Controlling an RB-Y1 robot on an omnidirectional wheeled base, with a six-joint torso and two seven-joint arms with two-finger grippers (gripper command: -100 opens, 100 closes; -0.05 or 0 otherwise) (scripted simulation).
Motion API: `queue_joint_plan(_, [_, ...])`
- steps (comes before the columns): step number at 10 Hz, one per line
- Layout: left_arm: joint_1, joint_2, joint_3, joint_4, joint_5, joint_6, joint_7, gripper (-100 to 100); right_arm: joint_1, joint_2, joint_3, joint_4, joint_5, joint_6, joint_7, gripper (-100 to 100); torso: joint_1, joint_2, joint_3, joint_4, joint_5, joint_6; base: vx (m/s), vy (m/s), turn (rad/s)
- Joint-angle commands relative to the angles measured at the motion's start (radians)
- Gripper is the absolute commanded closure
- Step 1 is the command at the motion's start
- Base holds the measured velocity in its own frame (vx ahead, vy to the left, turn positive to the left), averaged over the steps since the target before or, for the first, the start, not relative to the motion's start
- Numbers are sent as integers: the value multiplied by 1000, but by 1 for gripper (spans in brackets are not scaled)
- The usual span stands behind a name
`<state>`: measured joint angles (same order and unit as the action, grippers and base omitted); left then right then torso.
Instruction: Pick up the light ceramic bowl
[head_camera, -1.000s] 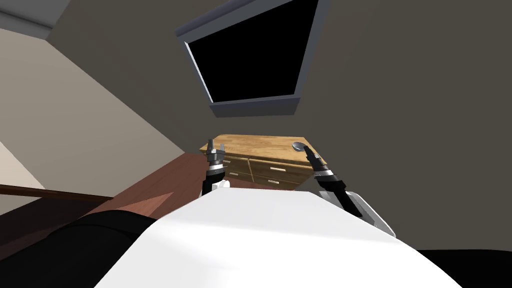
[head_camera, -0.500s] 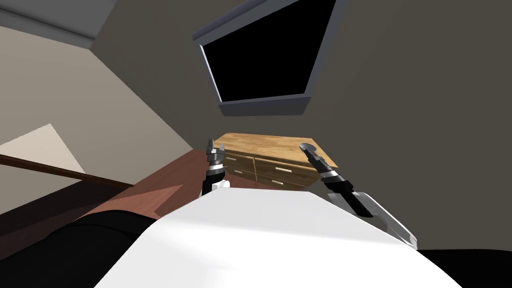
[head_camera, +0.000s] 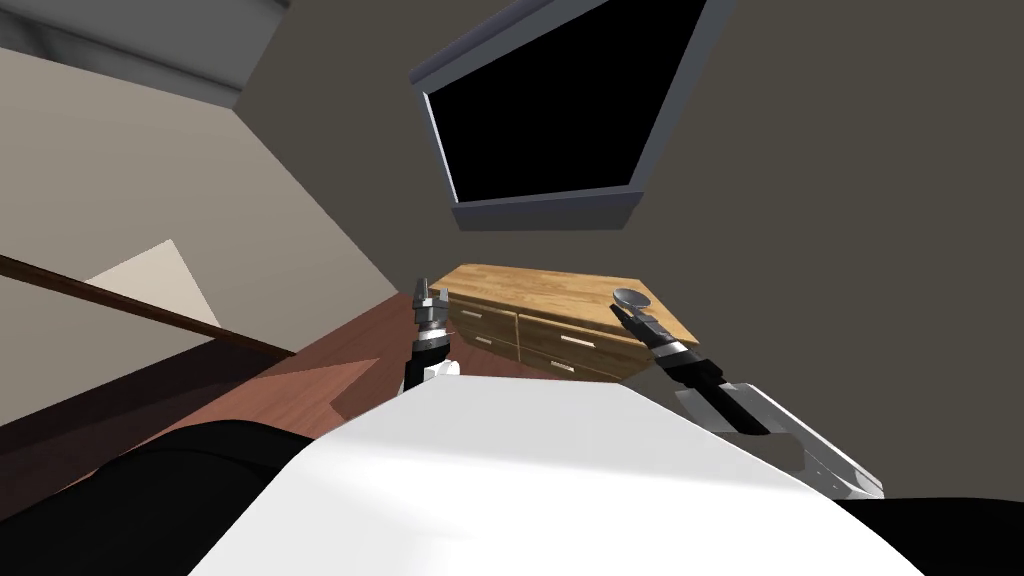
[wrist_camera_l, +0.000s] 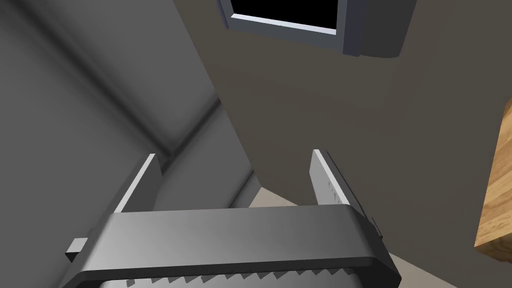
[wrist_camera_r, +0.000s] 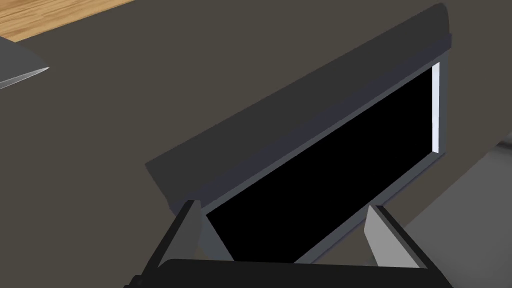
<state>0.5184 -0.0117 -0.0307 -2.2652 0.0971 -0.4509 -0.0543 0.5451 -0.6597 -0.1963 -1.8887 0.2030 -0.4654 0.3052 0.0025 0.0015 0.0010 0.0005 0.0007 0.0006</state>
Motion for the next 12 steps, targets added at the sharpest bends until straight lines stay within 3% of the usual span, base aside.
queue_joint_plan(1, [0,0,0,0,0,0,0,0,10,-50,-8,37,23,-2,14,-100,0,0,0,0,0,0,-20,69,171])
queue_joint_plan(6, [0,0,0,0,0,0,0,0,25,-162,-18,106,64,-4,35,-100,0,0,0,0,0,0,-7,59,102])
queue_joint_plan(8, [0,0,0,0,0,0,0,0,42,-236,-21,174,106,-6,53,-100,0,1,0,0,0,-1,-17,72,187])
queue_joint_plan(11, [0,0,0,0,0,0,0,0,50,-305,-20,211,127,-7,61,-100,0,1,0,0,0,0,-8,52,93])
queue_joint_plan(12, [0,0,0,0,0,0,0,0,60,-343,-17,246,148,-8,68,-100,-1,0,0,0,0,0,-1,48,136])
